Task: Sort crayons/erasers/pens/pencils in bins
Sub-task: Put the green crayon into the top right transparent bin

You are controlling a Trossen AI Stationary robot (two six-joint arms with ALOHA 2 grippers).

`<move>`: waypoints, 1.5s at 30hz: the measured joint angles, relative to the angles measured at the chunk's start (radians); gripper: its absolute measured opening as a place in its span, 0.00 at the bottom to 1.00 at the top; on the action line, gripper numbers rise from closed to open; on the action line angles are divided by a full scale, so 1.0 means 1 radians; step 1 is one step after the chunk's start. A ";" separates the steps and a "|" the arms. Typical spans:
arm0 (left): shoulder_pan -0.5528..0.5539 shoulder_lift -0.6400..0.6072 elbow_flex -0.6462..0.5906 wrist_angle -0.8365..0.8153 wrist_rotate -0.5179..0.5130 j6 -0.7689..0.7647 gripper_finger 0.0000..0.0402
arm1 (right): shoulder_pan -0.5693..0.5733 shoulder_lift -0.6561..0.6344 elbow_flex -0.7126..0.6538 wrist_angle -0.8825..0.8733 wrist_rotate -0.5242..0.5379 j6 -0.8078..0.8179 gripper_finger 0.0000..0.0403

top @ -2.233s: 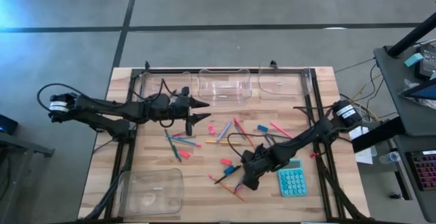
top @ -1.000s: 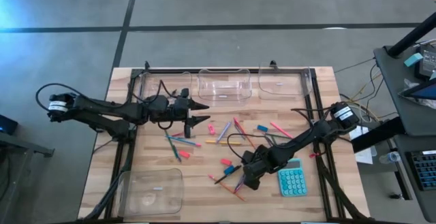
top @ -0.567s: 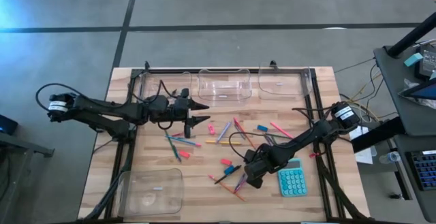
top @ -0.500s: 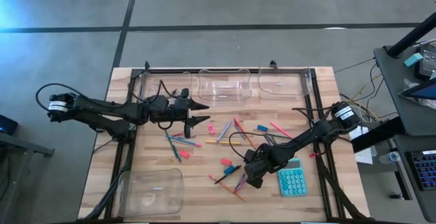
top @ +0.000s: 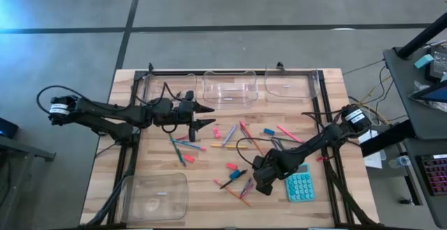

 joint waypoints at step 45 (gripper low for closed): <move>-0.001 0.000 0.000 0.002 0.000 0.000 0.42 | -0.137 -0.409 -0.014 -0.175 0.232 -0.185 0.08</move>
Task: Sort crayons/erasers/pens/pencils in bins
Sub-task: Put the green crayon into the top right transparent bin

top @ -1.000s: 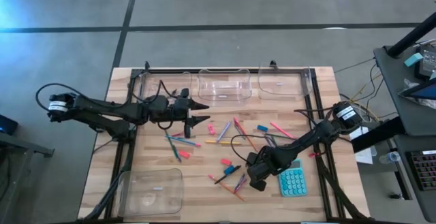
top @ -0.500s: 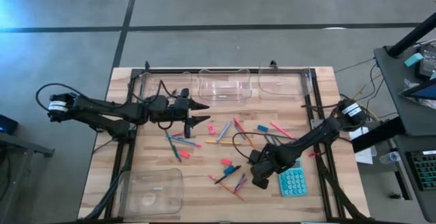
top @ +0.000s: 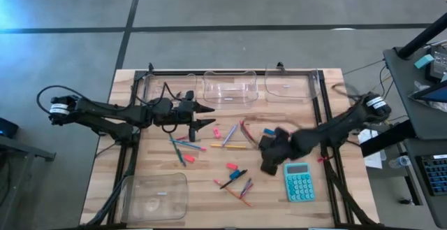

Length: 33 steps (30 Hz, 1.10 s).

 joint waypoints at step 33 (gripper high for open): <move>-0.002 0.000 0.000 0.000 0.000 -0.001 0.42 | -1.210 -0.048 -0.100 0.056 -0.185 -0.633 0.08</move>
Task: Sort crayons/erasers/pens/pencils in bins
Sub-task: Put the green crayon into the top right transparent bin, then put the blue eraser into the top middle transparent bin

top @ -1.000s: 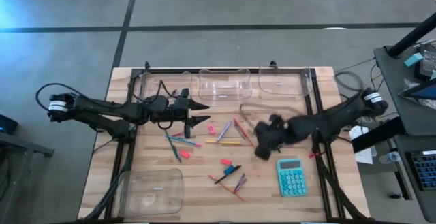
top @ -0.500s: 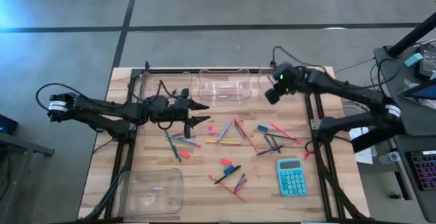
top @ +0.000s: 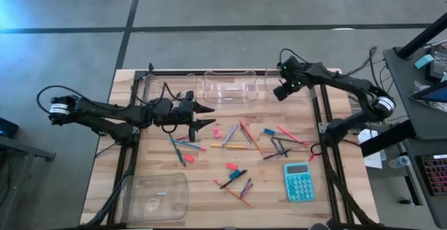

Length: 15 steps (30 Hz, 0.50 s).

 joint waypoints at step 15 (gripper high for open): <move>0.000 0.000 0.000 -0.008 0.000 0.000 0.42 | -0.053 0.139 -0.010 0.085 -0.035 -0.057 0.24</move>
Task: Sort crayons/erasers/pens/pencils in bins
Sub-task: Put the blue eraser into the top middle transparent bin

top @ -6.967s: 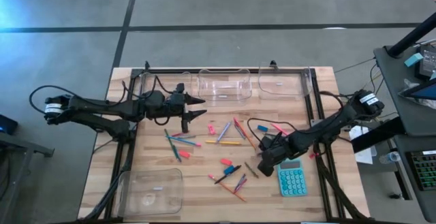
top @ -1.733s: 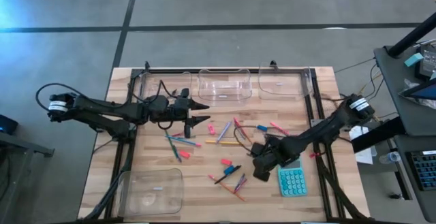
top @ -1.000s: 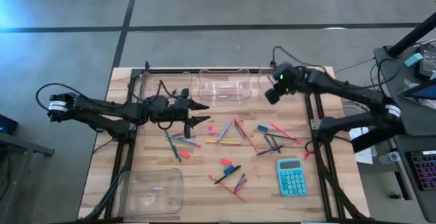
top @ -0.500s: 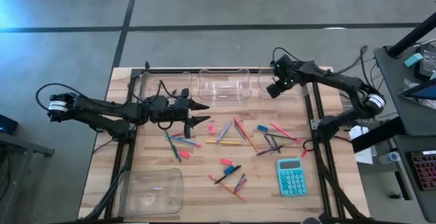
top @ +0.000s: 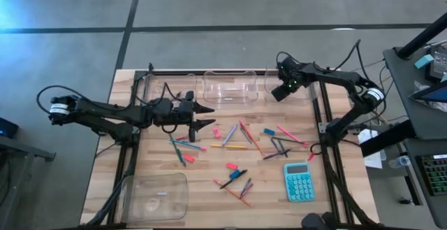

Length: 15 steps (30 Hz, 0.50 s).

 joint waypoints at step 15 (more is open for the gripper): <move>0.000 0.000 0.000 0.002 0.000 0.007 0.42 | 0.062 -0.437 -0.013 -0.112 0.026 -0.024 0.31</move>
